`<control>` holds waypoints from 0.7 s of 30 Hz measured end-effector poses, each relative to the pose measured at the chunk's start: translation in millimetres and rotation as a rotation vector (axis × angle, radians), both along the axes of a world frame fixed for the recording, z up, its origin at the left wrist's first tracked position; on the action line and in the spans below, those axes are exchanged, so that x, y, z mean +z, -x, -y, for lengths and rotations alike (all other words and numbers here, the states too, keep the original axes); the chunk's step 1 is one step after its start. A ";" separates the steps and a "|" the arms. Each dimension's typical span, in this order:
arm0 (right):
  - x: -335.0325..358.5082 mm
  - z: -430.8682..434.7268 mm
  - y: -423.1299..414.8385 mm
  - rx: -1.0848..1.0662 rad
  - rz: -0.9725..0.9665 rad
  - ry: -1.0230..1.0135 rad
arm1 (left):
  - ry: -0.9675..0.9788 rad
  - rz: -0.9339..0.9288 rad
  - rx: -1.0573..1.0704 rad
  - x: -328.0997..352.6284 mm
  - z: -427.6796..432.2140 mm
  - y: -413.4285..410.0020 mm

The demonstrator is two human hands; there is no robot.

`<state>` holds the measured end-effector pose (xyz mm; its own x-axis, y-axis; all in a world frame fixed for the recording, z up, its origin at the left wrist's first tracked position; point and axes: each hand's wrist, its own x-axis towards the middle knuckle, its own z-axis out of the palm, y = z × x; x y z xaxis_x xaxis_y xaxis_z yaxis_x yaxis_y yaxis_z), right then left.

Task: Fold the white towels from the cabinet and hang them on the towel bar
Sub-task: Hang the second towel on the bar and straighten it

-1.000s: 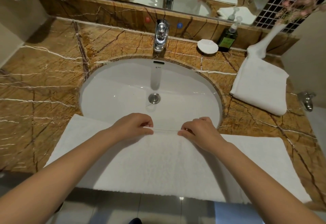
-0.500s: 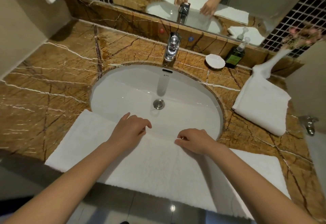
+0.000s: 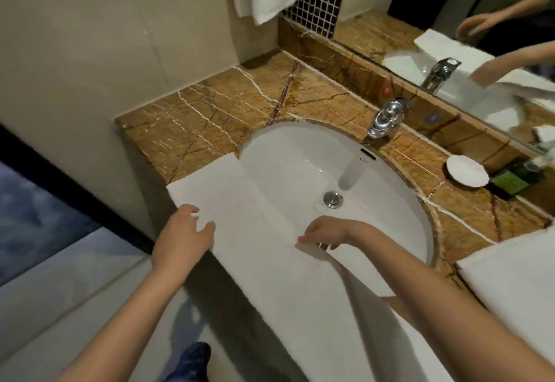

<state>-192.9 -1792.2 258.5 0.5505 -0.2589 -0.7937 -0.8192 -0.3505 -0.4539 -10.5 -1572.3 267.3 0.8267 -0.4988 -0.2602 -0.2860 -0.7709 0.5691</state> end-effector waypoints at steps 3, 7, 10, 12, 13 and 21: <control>2.2 5.0 -2.8 0.041 0.026 0.000 | -0.065 -0.188 0.152 -11.8 -21.2 37.9; -1.6 11.8 -6.1 0.069 0.053 -0.015 | 0.062 -0.509 0.329 -21.5 -29.4 90.6; -8.6 18.0 0.0 0.084 0.033 -0.091 | 0.125 -0.632 0.350 -21.4 -26.6 120.5; -14.8 21.4 3.6 0.120 0.009 -0.136 | 0.154 -0.669 0.375 -21.7 -24.2 132.3; -17.3 23.2 4.3 0.127 0.008 -0.153 | 0.169 -0.680 0.381 -21.7 -23.3 136.0; -24.8 36.5 6.3 0.081 0.164 -0.218 | 0.309 -0.620 0.459 -19.3 -16.4 143.2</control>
